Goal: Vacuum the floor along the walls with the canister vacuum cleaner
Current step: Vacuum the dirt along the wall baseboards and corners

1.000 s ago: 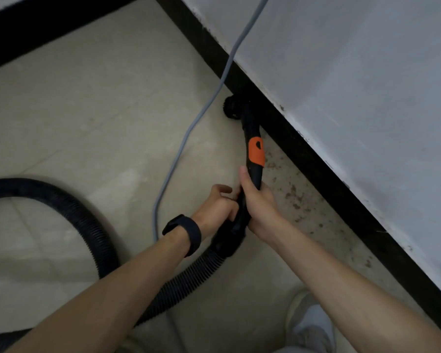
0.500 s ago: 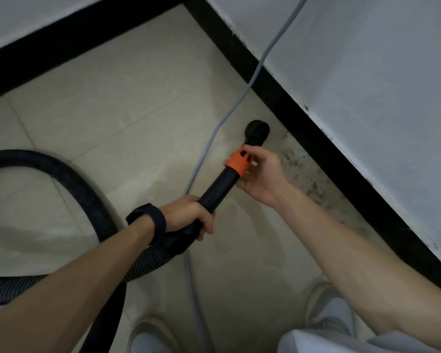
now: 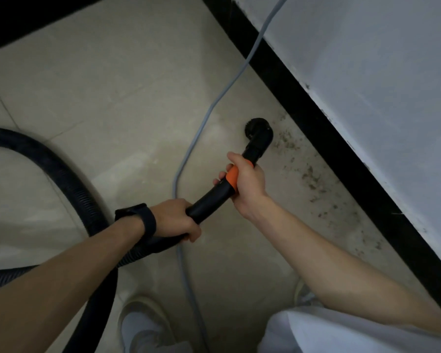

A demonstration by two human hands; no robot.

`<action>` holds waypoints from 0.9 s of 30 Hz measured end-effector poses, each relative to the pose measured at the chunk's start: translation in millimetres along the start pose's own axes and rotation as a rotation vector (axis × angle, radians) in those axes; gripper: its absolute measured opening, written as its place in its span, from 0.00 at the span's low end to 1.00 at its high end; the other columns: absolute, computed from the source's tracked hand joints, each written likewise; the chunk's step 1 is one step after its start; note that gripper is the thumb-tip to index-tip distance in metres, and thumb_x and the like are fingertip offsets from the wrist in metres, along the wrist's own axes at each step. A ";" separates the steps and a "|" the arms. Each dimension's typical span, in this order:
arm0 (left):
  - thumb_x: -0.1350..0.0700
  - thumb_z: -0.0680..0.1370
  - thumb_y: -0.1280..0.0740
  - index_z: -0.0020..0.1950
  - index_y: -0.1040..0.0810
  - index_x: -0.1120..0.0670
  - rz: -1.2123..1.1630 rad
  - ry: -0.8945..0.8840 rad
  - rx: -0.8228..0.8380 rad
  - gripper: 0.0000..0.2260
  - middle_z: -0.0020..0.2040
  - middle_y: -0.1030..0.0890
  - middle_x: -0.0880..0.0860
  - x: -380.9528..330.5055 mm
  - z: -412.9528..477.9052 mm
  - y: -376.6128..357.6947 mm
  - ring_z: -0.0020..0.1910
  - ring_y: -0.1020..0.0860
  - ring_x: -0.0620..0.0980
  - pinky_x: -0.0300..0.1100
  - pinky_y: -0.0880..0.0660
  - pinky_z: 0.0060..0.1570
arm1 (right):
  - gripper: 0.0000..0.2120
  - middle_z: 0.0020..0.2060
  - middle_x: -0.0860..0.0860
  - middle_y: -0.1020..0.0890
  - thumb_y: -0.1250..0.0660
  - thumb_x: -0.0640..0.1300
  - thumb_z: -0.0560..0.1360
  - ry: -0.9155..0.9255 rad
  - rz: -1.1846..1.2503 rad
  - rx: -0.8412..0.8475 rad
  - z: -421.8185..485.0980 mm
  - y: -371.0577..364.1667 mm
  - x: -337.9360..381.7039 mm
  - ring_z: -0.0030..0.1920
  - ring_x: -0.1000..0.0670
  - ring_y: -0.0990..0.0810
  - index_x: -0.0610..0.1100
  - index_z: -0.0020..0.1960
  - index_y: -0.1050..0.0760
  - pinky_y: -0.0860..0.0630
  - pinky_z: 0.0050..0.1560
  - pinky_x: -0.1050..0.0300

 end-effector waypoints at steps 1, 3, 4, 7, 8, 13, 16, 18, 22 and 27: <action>0.54 0.66 0.26 0.33 0.22 0.52 0.032 -0.008 -0.041 0.06 0.30 0.19 0.48 -4.4 1.6 2.4 0.29 0.21 0.46 0.35 0.28 0.32 | 0.10 0.31 0.48 0.26 0.29 0.38 0.78 0.012 0.001 -0.021 2.0 3.8 3.6 0.26 0.49 0.24 0.40 0.55 0.29 0.20 0.31 0.53; 0.53 0.68 0.26 0.37 0.22 0.50 0.094 -0.051 -0.120 0.06 0.31 0.18 0.46 -15.5 5.9 8.7 0.29 0.21 0.44 0.34 0.29 0.30 | 0.09 0.31 0.48 0.26 0.30 0.37 0.78 0.038 -0.008 -0.052 7.5 10.5 12.9 0.25 0.49 0.25 0.40 0.53 0.29 0.21 0.31 0.54; 0.52 0.69 0.26 0.40 0.23 0.49 0.112 -0.085 -0.159 0.07 0.33 0.18 0.46 -21.4 8.4 12.5 0.31 0.20 0.43 0.35 0.28 0.32 | 0.08 0.31 0.48 0.26 0.30 0.36 0.77 0.050 -0.009 -0.066 10.8 13.6 18.1 0.25 0.50 0.25 0.40 0.53 0.28 0.21 0.31 0.54; 0.47 0.71 0.28 0.45 0.28 0.45 0.202 -0.176 -0.316 0.09 0.39 0.21 0.46 -36.6 12.0 25.1 0.37 0.21 0.46 0.39 0.25 0.36 | 0.07 0.30 0.48 0.26 0.31 0.36 0.78 0.092 -0.010 -0.104 20.0 21.0 35.4 0.25 0.50 0.26 0.40 0.51 0.29 0.22 0.30 0.54; 0.46 0.73 0.29 0.45 0.29 0.44 0.235 -0.194 -0.377 0.09 0.39 0.22 0.46 -40.7 11.3 27.9 0.38 0.22 0.47 0.40 0.25 0.37 | 0.06 0.30 0.48 0.26 0.32 0.35 0.78 0.105 -0.009 -0.114 23.1 22.2 40.7 0.24 0.50 0.26 0.40 0.50 0.29 0.22 0.29 0.55; 0.45 0.75 0.34 0.49 0.33 0.43 0.210 -0.187 -0.592 0.09 0.38 0.26 0.44 -43.2 11.4 24.5 0.37 0.25 0.49 0.40 0.31 0.32 | 0.05 0.26 0.50 0.26 0.32 0.36 0.78 0.128 -0.112 -0.165 33.0 22.6 50.3 0.24 0.49 0.25 0.40 0.49 0.29 0.22 0.29 0.54; 0.42 0.75 0.35 0.48 0.30 0.43 0.125 -0.141 -0.646 0.08 0.37 0.25 0.45 -42.4 21.9 26.4 0.36 0.25 0.49 0.40 0.30 0.33 | 0.05 0.28 0.49 0.25 0.32 0.37 0.78 0.144 -0.194 -0.195 42.0 21.3 56.5 0.25 0.48 0.24 0.40 0.50 0.29 0.21 0.31 0.52; 0.44 0.74 0.34 0.49 0.27 0.44 0.098 -0.125 -0.648 0.07 0.38 0.23 0.46 -41.5 28.7 28.0 0.37 0.24 0.50 0.40 0.30 0.34 | 0.06 0.28 0.49 0.24 0.32 0.38 0.77 0.151 -0.243 -0.196 48.8 19.5 60.1 0.26 0.48 0.23 0.40 0.51 0.28 0.20 0.33 0.51; 0.49 0.72 0.29 0.48 0.23 0.46 -0.053 -0.138 -0.582 0.07 0.39 0.20 0.48 -34.2 35.8 35.6 0.40 0.21 0.51 0.41 0.25 0.38 | 0.13 0.32 0.48 0.22 0.28 0.43 0.77 0.159 -0.330 -0.126 57.0 1.6 65.3 0.30 0.47 0.19 0.39 0.56 0.29 0.15 0.44 0.43; 0.57 0.68 0.25 0.39 0.21 0.52 -0.299 -0.096 -0.543 0.06 0.27 0.19 0.49 -21.7 41.1 70.4 0.27 0.21 0.45 0.36 0.29 0.30 | 0.29 0.49 0.43 0.19 0.25 0.46 0.75 0.161 -0.507 -0.001 65.1 -44.8 80.3 0.49 0.43 0.14 0.40 0.66 0.38 0.16 0.55 0.40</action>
Point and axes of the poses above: each hand's wrist, its own z-axis towards the middle knuckle, its own y-axis out of the back of the hand, x = y × z, the point moved 10 cm from there along z, towards the middle knuckle
